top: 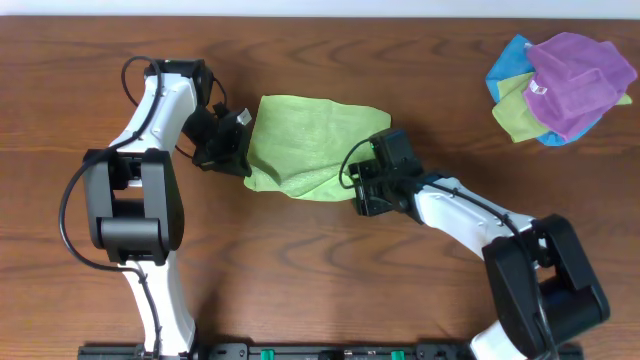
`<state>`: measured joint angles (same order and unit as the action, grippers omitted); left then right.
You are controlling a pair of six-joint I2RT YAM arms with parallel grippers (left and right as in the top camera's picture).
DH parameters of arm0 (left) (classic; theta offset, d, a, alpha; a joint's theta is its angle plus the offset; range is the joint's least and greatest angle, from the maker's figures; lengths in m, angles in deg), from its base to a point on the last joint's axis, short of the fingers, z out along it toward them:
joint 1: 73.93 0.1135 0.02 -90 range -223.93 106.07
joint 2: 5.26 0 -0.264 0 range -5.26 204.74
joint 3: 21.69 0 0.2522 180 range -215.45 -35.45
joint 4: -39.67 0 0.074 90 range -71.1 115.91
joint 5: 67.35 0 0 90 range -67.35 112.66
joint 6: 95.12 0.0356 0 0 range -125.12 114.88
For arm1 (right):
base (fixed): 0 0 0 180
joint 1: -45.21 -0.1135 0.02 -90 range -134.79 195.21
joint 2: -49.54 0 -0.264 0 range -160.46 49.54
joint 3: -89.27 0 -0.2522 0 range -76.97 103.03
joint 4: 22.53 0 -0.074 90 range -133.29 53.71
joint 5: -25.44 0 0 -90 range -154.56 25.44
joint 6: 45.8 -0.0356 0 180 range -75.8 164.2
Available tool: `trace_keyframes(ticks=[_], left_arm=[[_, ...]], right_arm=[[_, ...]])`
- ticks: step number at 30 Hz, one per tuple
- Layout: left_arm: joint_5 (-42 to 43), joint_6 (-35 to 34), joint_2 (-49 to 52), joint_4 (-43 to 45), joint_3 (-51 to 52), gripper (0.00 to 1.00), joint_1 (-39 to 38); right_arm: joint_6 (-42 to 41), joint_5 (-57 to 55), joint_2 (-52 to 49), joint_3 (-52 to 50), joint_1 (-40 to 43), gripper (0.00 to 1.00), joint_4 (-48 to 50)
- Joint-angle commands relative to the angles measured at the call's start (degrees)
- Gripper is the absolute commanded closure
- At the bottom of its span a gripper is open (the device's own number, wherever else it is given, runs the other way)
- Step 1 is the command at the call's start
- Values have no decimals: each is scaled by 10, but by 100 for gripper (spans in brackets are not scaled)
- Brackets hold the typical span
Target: Fold the cloth
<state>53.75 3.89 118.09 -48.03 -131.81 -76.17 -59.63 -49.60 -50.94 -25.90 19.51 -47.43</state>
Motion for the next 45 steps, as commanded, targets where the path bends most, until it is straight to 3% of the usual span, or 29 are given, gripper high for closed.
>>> trace_keyframes(ticks=[1, 4, 7, 13, 15, 17, 29, 35, 40, 45], left_arm=[[-6, 7, -20, -4, -9, 94, 4], [-5, 7, -20, -4, -9, 94, 3], [1, 7, -20, -5, -9, 94, 3], [1, 10, -20, -20, -9, 94, 3], [1, 13, -20, -27, -9, 94, 3], [1, 13, -20, -34, -9, 94, 3], [4, 28, -20, -102, -9, 94, 3], [-13, 73, -20, -163, -9, 94, 3], [-24, 73, -20, -160, -9, 94, 4], [-45, 68, -20, -162, -9, 93, 4]], right_arm=[[-21, -8, -3, -3, 4, 43, 0], [-30, -21, -3, -3, 4, 43, 0], [-40, -27, -3, -3, 4, 56, 0], [-36, -21, -3, -3, 3, 64, -5], [-23, -10, -3, -3, 1, 65, -7], [-9, -3, -3, -3, 0, 75, -10], [111, 138, -3, -3, -2, 91, -50], [183, 138, -3, -3, -2, 92, -145], [247, 125, -3, -3, -2, 93, -208], [283, 125, -3, -3, -2, 82, -263]])
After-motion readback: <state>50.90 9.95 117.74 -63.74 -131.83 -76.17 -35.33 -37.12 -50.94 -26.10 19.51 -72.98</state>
